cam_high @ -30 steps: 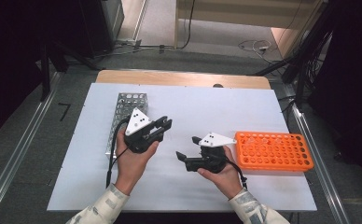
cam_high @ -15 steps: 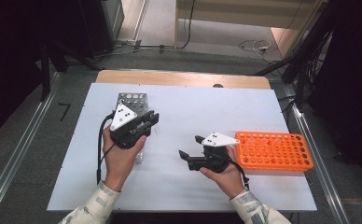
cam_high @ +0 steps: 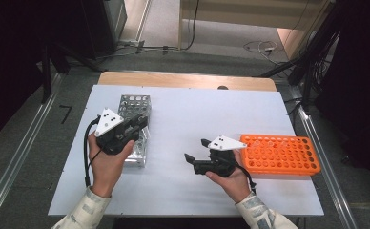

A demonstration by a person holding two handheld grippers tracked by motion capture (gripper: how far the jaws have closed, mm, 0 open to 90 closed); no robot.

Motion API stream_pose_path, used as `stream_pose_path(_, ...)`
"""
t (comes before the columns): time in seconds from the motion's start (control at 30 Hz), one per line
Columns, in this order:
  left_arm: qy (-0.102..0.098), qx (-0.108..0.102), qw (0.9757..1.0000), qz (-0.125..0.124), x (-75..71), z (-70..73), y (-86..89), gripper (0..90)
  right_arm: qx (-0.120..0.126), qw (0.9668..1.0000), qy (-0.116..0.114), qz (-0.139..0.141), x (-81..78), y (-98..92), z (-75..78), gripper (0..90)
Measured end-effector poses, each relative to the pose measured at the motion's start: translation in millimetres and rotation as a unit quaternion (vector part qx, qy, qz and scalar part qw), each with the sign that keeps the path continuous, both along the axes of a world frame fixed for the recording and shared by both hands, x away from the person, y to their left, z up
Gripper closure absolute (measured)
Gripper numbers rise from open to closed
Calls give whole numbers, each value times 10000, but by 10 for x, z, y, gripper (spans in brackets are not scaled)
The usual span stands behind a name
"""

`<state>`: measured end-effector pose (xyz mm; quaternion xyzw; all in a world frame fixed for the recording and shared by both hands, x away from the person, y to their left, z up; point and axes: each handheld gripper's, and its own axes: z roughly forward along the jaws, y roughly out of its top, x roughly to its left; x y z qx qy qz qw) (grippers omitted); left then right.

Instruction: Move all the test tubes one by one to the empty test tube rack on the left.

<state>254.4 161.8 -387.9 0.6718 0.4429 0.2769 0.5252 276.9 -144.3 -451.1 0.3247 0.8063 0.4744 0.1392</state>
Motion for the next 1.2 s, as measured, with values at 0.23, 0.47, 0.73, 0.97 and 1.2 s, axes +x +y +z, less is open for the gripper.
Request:
stream_pose_path(0.23,122,90,9998,102,-56,-49,91,764,7,10000,3,-17,-2,-28,6,194)
stream_pose_path(0.47,172,123,9997,149,-98,-126,138,764,10,10000,-6,-47,-2,-54,15,196)
stream_pose_path(0.73,202,308,9991,186,-122,-207,105,764,11,10000,-14,-39,-7,-56,18,199)
stream_pose_path(0.97,291,480,9982,224,-134,-297,70,763,-7,10000,-28,-33,-14,-53,17,200)
stream_pose_path(1.2,488,629,9965,252,-146,-369,38,763,-21,10000,-26,-36,-16,-55,14,201)
